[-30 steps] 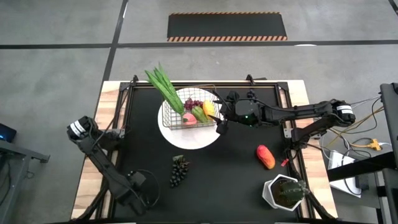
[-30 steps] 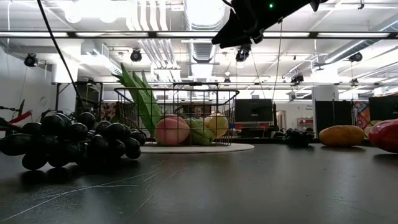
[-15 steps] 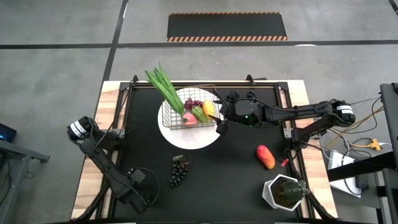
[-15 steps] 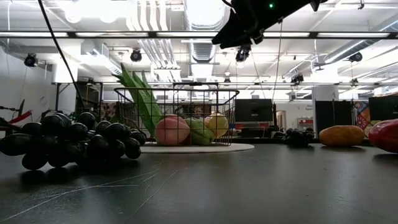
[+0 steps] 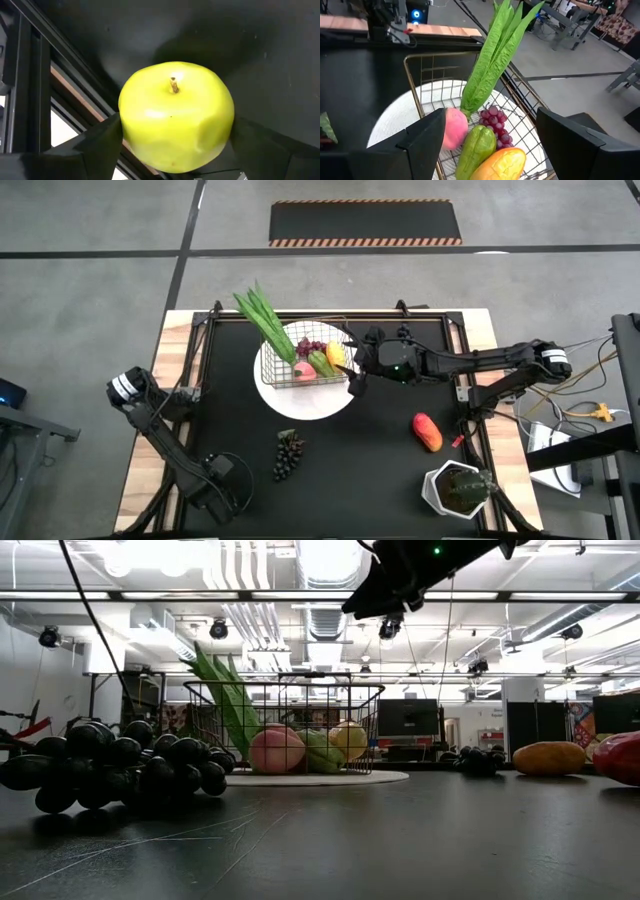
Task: Build produce basket
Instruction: Put the green apple into the gold wire basket
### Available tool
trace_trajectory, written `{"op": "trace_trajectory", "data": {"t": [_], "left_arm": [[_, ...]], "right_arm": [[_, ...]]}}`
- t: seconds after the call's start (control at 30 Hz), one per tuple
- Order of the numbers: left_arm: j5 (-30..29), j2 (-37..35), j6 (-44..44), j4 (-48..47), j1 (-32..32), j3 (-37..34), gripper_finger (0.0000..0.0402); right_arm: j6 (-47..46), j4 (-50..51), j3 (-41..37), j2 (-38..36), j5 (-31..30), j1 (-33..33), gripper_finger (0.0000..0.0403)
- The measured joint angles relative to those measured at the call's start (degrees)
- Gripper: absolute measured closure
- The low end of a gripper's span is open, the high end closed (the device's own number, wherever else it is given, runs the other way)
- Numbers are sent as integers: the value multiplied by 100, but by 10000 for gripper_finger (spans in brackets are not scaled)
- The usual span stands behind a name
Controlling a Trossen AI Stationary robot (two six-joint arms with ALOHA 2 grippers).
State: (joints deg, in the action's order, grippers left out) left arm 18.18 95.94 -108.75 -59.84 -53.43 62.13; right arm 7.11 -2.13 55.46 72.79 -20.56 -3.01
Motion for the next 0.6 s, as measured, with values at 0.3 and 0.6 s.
{"op": "trace_trajectory", "data": {"t": [0.3, 0.6], "left_arm": [[-2734, -324, 424, -1427, 298, 1041, 108], [-6156, -722, 3064, -1327, 784, 1753, 110]], "right_arm": [[354, -197, -142, -7, 0, 69, 110], [361, -203, -161, -7, 1208, 179, 110]]}}
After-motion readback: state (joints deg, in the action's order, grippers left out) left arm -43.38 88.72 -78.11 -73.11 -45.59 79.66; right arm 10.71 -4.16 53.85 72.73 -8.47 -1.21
